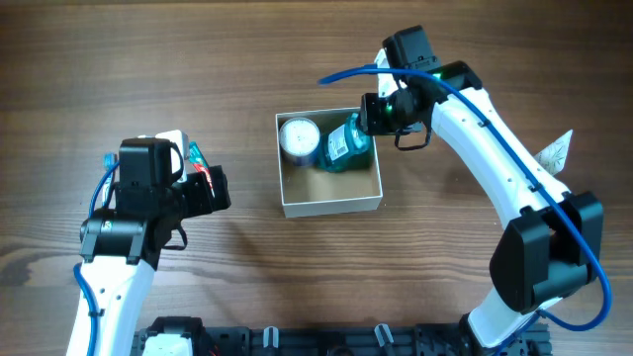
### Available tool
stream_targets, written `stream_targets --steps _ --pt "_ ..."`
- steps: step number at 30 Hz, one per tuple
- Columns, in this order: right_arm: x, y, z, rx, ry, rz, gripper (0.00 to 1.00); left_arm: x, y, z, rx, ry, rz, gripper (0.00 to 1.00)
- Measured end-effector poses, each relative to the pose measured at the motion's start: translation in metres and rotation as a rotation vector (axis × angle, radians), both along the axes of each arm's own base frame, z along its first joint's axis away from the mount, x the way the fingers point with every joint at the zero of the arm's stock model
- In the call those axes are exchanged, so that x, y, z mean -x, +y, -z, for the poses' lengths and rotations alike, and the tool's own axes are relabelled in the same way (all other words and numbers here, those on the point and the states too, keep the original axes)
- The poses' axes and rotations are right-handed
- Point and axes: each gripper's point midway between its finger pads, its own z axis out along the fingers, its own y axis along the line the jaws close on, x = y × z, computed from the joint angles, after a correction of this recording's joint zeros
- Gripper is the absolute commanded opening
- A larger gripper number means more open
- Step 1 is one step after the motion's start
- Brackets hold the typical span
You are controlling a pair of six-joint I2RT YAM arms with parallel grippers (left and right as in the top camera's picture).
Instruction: Pack container
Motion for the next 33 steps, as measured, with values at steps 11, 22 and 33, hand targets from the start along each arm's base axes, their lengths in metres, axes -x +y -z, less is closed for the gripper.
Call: stream_targets --steps 11,22,33 --pt "0.003 -0.001 0.000 0.018 0.004 -0.026 0.04 0.000 0.000 0.000 0.000 0.000 0.000 1.00" --pt "0.008 0.006 -0.015 0.174 -0.061 -0.104 0.04 0.000 0.000 0.000 0.000 0.000 0.000 1.00" --pt "-0.004 -0.004 -0.021 0.235 -0.110 -0.073 0.04 0.000 0.000 0.000 0.000 0.000 0.000 1.00"
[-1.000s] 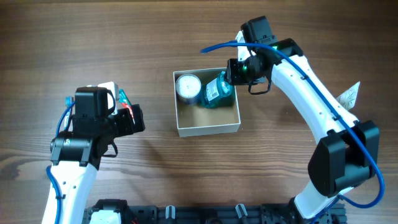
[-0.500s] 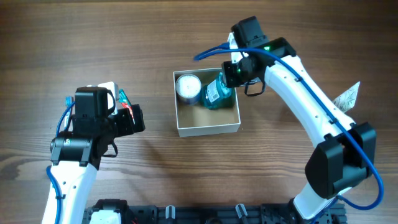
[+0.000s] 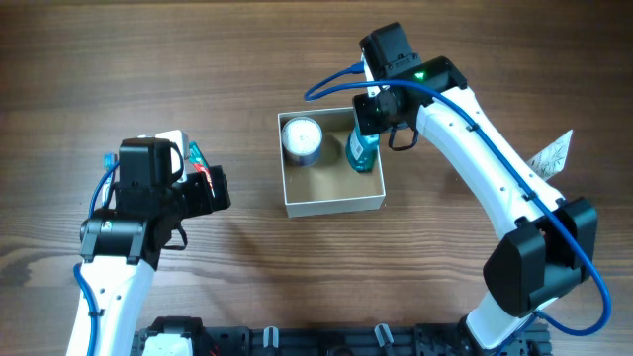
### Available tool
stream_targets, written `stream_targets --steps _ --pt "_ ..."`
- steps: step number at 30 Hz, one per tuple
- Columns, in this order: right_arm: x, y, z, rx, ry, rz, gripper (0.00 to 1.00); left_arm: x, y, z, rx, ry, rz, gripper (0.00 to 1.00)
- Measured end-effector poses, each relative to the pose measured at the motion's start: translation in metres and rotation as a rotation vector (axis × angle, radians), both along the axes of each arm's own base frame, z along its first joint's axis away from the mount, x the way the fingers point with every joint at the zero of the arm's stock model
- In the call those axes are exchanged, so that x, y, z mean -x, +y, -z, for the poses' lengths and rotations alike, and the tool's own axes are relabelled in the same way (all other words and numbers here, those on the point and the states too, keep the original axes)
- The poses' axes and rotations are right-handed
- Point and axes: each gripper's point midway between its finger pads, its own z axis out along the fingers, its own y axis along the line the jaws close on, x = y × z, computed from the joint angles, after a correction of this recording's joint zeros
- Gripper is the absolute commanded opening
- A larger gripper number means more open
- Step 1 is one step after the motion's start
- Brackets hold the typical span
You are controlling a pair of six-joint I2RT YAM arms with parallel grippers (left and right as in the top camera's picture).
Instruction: Pack container
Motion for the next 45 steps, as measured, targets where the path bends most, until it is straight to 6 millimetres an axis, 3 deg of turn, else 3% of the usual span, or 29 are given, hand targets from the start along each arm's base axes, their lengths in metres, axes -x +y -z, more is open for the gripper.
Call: stream_targets --steps 9,13,15,18,26,31,34,36,37,39,40,42,45 --pt "-0.014 0.001 -0.006 0.015 -0.069 -0.031 0.08 0.000 0.000 0.000 0.000 0.000 0.000 1.00" --pt "-0.013 0.001 -0.005 0.025 -0.070 -0.060 0.30 0.000 0.000 0.000 0.000 0.000 0.000 1.00" --pt "-0.013 0.001 -0.005 0.029 -0.068 -0.069 0.47 0.000 0.000 0.000 0.000 -0.001 0.000 1.00" --pt "-0.013 0.002 -0.007 0.029 -0.073 -0.083 0.60 0.000 0.000 0.000 0.000 -0.001 0.000 1.00" --pt "-0.013 0.002 -0.010 0.031 -0.074 -0.088 0.63 0.000 0.000 0.000 0.000 0.000 0.000 1.00" --pt "-0.014 -0.001 -0.012 0.031 -0.079 -0.044 0.71 0.000 0.000 0.000 0.000 0.000 0.000 1.00" --pt "-0.012 -0.010 -0.033 0.038 -0.109 0.009 0.82 0.000 0.000 0.000 0.000 -0.001 0.000 1.00" --pt "-0.011 -0.026 -0.075 0.021 -0.182 0.072 0.87 0.000 0.000 0.000 0.000 0.000 0.000 1.00" --pt "-0.008 -0.041 -0.106 0.001 -0.230 0.129 0.90 0.000 0.000 0.000 0.000 0.000 0.000 1.00" --pt "0.000 -0.074 -0.148 -0.032 -0.307 0.239 0.93 0.000 0.000 0.000 0.000 0.000 0.000 1.00" --pt "0.013 -0.104 -0.167 -0.039 -0.326 0.332 0.94 0.000 0.000 0.000 0.000 0.000 0.000 1.00" --pt "0.039 -0.157 -0.181 -0.038 -0.312 0.511 0.95 0.000 0.000 0.000 0.000 0.000 0.000 1.00" --pt "0.070 -0.220 -0.174 -0.008 -0.231 0.739 0.99 0.000 0.000 0.000 0.000 0.000 0.000 1.00"
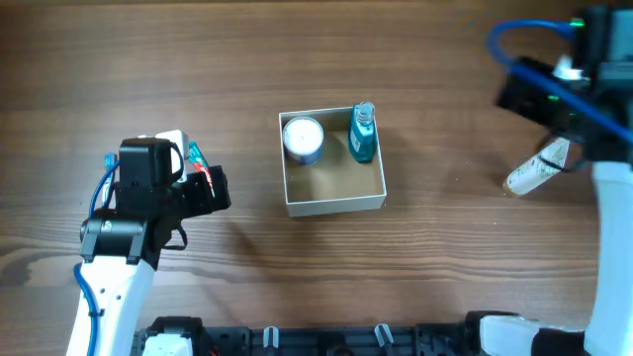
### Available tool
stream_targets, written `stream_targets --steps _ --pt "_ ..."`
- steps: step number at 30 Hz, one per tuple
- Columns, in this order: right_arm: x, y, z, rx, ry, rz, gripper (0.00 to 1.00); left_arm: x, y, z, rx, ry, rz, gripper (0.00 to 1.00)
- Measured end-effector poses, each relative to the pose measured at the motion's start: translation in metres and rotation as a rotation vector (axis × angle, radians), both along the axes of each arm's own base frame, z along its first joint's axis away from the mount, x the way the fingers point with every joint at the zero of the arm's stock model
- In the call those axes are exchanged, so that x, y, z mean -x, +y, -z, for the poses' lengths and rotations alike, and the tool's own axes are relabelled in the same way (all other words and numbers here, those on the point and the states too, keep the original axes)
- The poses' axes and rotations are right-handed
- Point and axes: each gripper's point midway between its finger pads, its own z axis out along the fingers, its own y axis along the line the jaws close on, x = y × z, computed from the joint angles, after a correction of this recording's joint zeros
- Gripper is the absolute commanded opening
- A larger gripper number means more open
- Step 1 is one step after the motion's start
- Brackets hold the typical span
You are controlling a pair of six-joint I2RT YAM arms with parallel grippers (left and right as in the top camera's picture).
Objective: Pack container
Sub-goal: 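Move the right gripper to the white lotion tube and grasp it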
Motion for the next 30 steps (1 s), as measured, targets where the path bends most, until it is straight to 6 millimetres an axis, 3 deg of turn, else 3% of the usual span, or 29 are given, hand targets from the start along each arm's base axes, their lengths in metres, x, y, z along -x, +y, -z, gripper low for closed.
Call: stream_targets --steps 5,7,12,15,16,17,21,26,30 --pt "0.028 -0.069 0.034 -0.048 0.121 0.237 1.00 0.000 0.000 0.000 0.000 0.000 0.000 1.00" --pt "0.033 -0.088 0.062 -0.089 0.156 0.274 0.98 0.000 0.000 0.000 0.000 0.001 0.000 1.00" --pt "0.032 -0.091 0.128 -0.145 0.233 0.227 0.95 0.000 0.000 0.000 0.000 -0.001 0.000 1.00" --pt "0.033 -0.087 0.157 -0.156 0.263 0.195 0.87 0.000 0.000 -0.001 0.000 0.000 0.000 1.00" --pt "0.030 -0.088 0.163 -0.150 0.254 0.184 0.79 0.000 0.000 -0.001 0.000 0.000 0.000 1.00" --pt "0.027 -0.089 0.167 -0.145 0.244 0.175 0.68 0.000 0.000 0.000 0.000 0.000 0.000 1.00" --pt "0.021 -0.091 0.169 -0.134 0.221 0.157 0.40 0.000 0.000 0.000 0.000 0.001 0.000 1.00" --pt "0.019 -0.091 0.169 -0.135 0.214 0.149 0.23 0.000 0.000 0.000 0.000 0.001 0.000 1.00" --pt "0.019 -0.090 0.169 -0.136 0.214 0.144 0.04 0.000 0.000 0.000 0.000 0.001 0.000 1.00"
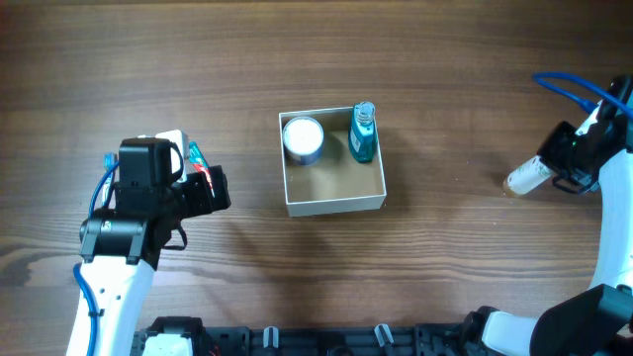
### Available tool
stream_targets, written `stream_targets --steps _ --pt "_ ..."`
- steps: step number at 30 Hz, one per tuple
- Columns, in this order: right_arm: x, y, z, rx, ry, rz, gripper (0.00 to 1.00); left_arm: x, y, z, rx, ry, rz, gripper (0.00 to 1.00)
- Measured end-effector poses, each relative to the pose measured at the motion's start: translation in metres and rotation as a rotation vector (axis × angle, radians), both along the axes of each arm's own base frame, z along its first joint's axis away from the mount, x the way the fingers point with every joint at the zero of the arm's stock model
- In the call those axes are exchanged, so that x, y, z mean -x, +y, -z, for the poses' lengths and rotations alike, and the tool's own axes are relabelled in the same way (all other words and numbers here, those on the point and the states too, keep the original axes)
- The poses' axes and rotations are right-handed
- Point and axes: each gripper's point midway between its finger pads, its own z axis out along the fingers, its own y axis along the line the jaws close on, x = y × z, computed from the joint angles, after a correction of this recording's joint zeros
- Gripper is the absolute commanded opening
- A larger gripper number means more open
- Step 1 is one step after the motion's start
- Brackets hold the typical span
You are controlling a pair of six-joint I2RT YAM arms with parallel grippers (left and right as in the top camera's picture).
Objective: Pack container
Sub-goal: 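Move the right gripper to the white lotion tube and grasp it, then place the lotion tube upright in the box and release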
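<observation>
A white-walled open box (333, 206) sits mid-table. Inside it, a white round jar (302, 138) stands in the far left corner and a teal bottle (362, 134) stands upright in the far right corner. At the right edge a white tube (524, 179) lies on the table, and my right gripper (557, 169) is down over its far end; I cannot see how its jaws stand. My left gripper (216, 189) rests at the left, open, with nothing between its fingers.
A small white item (174, 137) and a teal-and-red item (199, 161) lie beside the left arm. Blue cables loop off both arms. A dark rack (326, 339) runs along the front edge.
My right arm has come down from the far right and its gripper now covers the tube's far end. The tube, box, jar, bottle and left arm are unmoved.
My right gripper first held the teal bottle tilted in the box, then stood it upright in the far right corner. It then had let go and was at the far right above the tube. Now it is down on the tube's end.
</observation>
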Motion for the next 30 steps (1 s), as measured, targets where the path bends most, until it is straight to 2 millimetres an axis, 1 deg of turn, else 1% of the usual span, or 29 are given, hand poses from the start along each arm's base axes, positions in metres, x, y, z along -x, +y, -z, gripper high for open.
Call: stream_targets --steps 6,8,10,11,12,13,14,15,17,18,20,22,24,26,28,30 --pt "0.001 0.001 -0.001 -0.002 0.007 -0.009 0.04 0.000 0.000 0.000 0.000 0.000 0.000 1.00" --pt "0.005 0.008 -0.002 -0.015 0.030 -0.030 0.04 0.000 0.000 0.000 0.000 0.000 0.000 1.00" --pt "0.006 0.026 -0.013 -0.026 0.056 -0.096 0.04 0.000 0.000 0.000 0.000 0.000 0.000 1.00" --pt "0.002 0.038 -0.026 -0.022 0.049 -0.147 0.04 0.000 0.000 0.000 0.000 0.000 0.000 1.00" --pt "-0.004 0.054 -0.048 -0.013 0.031 -0.212 0.04 0.000 0.000 0.000 0.000 0.000 0.000 1.00" --pt "-0.006 0.064 -0.063 -0.005 0.018 -0.253 0.04 0.000 0.000 0.000 0.000 0.000 0.000 1.00" --pt "-0.011 0.081 -0.088 0.011 -0.015 -0.318 0.04 0.000 0.000 0.000 0.000 0.000 0.000 1.00" --pt "-0.014 0.094 -0.108 0.026 -0.053 -0.367 0.04 0.000 0.000 0.000 0.000 0.001 0.000 1.00" --pt "-0.022 0.132 -0.157 0.059 -0.178 -0.503 0.04 0.000 0.000 0.000 0.000 0.000 0.000 1.00" --pt "-0.021 0.156 -0.183 0.074 -0.250 -0.587 0.04 0.000 0.000 0.000 0.000 0.000 0.000 1.00" --pt "-0.015 0.194 -0.215 0.093 -0.346 -0.728 0.04 0.000 0.000 0.000 0.000 0.000 0.000 1.00" --pt "-0.007 0.232 -0.234 0.102 -0.419 -0.869 0.04 0.000 0.000 0.000 0.000 0.000 0.000 1.00" --pt "-0.001 0.261 -0.236 0.108 -0.439 -0.968 0.04 0.000 0.000 0.000 0.000 0.000 0.000 1.00" --pt "-0.004 0.288 -0.226 0.110 -0.417 -1.046 0.04 0.000 0.000 0.000 0.000 0.000 0.000 1.00" --pt "-0.017 0.309 -0.213 0.121 -0.395 -1.069 0.04 0.000 0.000 0.000 0.000 0.000 0.000 1.00" --pt "-0.035 0.334 -0.192 0.124 -0.364 -1.086 0.04 0.000 0.000 0.000 0.000 0.000 0.000 1.00"
